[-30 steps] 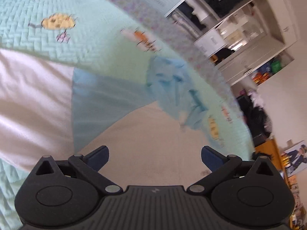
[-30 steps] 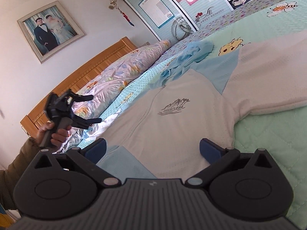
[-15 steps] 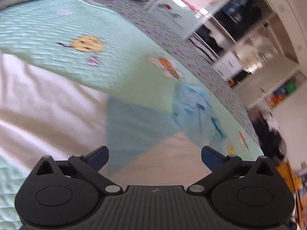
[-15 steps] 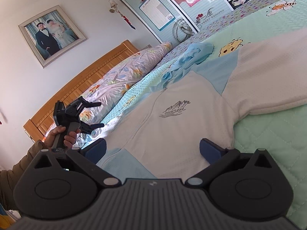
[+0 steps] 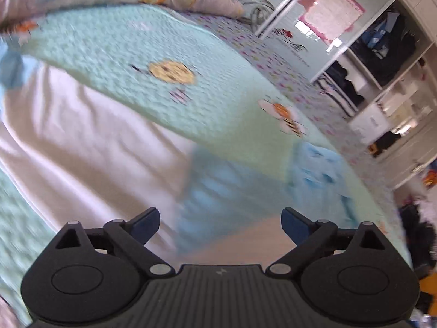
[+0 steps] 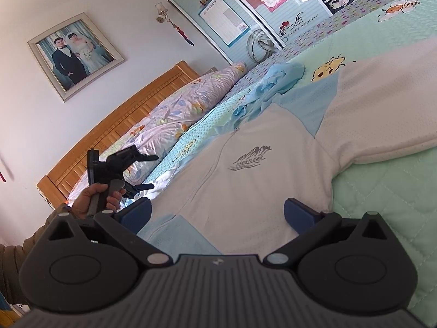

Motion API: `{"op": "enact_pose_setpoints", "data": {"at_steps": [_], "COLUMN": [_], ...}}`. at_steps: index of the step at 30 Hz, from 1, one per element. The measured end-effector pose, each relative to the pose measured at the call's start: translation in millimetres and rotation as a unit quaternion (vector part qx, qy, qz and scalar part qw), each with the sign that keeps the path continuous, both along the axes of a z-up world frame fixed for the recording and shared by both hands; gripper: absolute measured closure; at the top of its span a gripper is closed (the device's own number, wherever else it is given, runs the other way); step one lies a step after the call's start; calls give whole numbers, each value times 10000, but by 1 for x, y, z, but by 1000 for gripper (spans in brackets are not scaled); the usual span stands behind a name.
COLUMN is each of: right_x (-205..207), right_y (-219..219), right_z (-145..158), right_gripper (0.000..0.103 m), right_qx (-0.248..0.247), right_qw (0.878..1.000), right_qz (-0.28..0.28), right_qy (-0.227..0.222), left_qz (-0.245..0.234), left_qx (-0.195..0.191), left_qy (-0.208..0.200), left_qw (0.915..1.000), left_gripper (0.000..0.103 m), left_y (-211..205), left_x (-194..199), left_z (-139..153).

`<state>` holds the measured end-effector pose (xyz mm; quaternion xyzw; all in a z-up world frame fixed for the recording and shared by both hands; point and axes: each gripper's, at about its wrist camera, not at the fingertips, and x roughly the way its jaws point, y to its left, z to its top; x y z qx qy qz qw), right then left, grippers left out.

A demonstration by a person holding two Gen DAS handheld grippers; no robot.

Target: Fold clothes

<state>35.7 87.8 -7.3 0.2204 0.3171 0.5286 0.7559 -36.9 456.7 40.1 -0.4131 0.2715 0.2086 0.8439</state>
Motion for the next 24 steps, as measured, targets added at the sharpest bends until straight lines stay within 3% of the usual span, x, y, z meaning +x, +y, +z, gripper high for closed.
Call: {"op": "enact_pose_setpoints", "data": {"at_steps": [6,10,15,16,19,22,24], "right_x": [1,1,2,2,3,4,4], "right_y": [-2,-4,-5,-6,-9,-11,-11], "right_z": [-1,-1,-1,-2,-2,-3,-2], "right_gripper": [0,0,0,0,0,0,0], "right_qx": [95,183,248,266,372,461,473], "right_qw": [9999,9998,9996,9996,9992,9988,9987], "right_qz": [-5,-4,-4,-4,-6,-11,-16], "right_qy": [39,71,93,101,143,179,175], "left_qz": [-944,-1367,-785,-507,126,-18,-369], "left_qx": [-648,-709,-133,103,143,-227,-227], "left_qy": [-337,-297,-143,-33,-134,-548,-725], "left_qw": [9928,9876,9967,9987,9997,9982,9964], "left_gripper": [6,5,14,14,7,3,1], "left_y": [-76,-106,-87,-81,-65,-72,-88], "left_x": [38,57,47,40,24,23,32], "left_z": [-11,-31,-45,-41,-32,-28,-32]}}
